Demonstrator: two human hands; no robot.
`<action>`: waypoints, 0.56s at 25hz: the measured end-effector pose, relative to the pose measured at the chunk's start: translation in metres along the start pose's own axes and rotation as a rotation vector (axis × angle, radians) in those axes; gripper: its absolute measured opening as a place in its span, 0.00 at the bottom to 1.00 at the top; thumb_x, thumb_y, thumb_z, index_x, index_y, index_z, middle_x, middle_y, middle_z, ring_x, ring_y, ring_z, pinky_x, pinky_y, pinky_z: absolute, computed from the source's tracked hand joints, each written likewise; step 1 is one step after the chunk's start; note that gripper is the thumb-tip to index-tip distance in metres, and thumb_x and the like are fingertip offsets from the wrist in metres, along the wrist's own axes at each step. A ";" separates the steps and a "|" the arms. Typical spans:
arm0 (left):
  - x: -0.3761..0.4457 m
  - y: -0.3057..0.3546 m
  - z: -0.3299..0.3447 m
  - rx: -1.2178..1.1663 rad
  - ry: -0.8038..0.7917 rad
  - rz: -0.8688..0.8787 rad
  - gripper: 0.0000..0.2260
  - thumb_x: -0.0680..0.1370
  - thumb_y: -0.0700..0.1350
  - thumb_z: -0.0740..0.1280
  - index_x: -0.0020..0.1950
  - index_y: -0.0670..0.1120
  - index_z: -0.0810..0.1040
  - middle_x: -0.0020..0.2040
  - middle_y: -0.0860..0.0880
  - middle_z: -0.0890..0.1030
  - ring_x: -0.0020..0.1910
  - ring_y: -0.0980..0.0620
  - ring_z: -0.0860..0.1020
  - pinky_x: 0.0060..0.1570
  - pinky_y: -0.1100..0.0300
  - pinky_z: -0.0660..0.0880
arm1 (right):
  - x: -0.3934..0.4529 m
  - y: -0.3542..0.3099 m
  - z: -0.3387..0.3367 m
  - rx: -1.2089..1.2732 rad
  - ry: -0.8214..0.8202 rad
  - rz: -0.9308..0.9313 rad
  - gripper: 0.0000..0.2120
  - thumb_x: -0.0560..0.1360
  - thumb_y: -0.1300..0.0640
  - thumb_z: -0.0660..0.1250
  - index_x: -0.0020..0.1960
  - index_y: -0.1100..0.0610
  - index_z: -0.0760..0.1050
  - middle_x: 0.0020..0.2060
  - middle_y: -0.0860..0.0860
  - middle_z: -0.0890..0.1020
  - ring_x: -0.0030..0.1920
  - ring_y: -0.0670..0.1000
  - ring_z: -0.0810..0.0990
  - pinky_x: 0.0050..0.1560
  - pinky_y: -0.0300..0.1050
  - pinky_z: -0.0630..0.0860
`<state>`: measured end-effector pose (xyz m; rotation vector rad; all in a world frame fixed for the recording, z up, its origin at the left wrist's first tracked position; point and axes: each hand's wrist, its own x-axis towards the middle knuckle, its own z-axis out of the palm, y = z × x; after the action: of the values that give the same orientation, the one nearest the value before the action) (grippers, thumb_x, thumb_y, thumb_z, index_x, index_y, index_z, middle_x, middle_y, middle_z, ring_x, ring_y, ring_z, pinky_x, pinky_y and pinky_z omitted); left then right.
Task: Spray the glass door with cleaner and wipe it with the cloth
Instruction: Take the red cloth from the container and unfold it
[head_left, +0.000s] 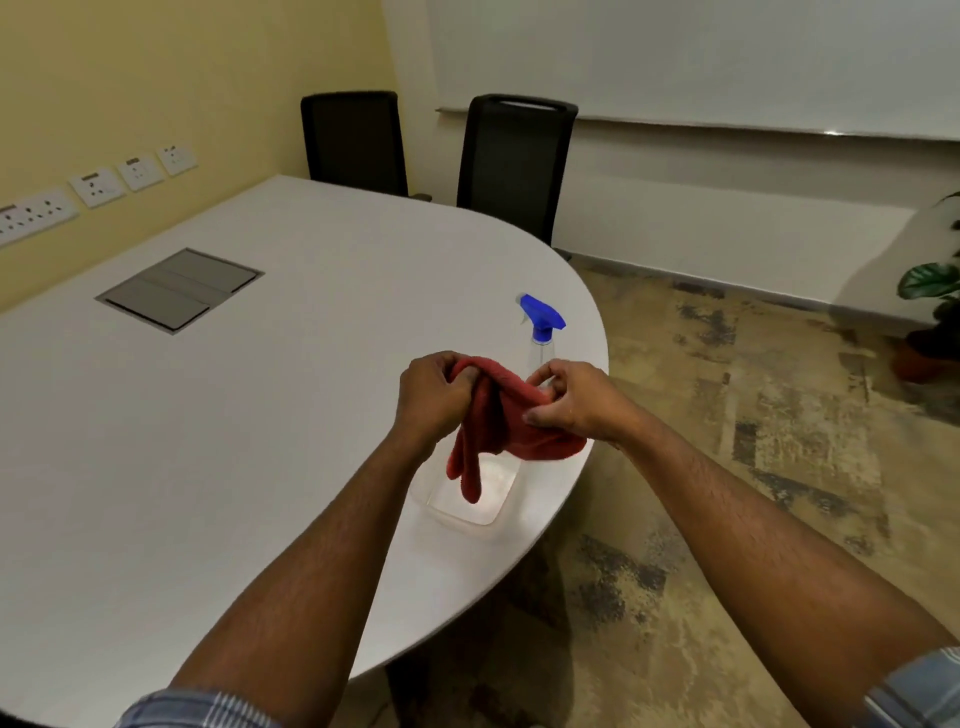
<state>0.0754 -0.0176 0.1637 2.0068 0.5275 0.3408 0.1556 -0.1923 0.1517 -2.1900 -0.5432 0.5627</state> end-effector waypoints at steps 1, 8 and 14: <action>-0.003 0.007 -0.003 0.052 -0.029 0.044 0.06 0.80 0.43 0.67 0.53 0.45 0.83 0.45 0.50 0.84 0.46 0.51 0.82 0.48 0.57 0.81 | -0.010 -0.001 0.003 -0.118 0.042 0.001 0.19 0.71 0.52 0.75 0.60 0.54 0.77 0.46 0.49 0.82 0.47 0.50 0.82 0.47 0.38 0.79; -0.039 0.023 -0.028 0.489 -0.214 0.343 0.09 0.77 0.48 0.70 0.55 0.47 0.84 0.49 0.50 0.85 0.48 0.50 0.81 0.47 0.56 0.78 | -0.112 0.010 0.018 -0.531 0.486 0.119 0.13 0.73 0.45 0.72 0.53 0.49 0.83 0.47 0.46 0.80 0.49 0.48 0.76 0.49 0.45 0.75; -0.102 0.022 0.018 0.832 -0.363 0.681 0.10 0.80 0.46 0.66 0.58 0.54 0.83 0.52 0.51 0.84 0.51 0.49 0.79 0.43 0.58 0.71 | -0.233 0.048 0.027 -0.599 0.616 0.261 0.15 0.72 0.41 0.70 0.55 0.47 0.82 0.64 0.43 0.76 0.66 0.48 0.70 0.71 0.49 0.55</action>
<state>0.0006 -0.0917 0.1731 2.9494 -0.3389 0.1504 -0.0383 -0.3323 0.1481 -2.8463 -0.0879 -0.2001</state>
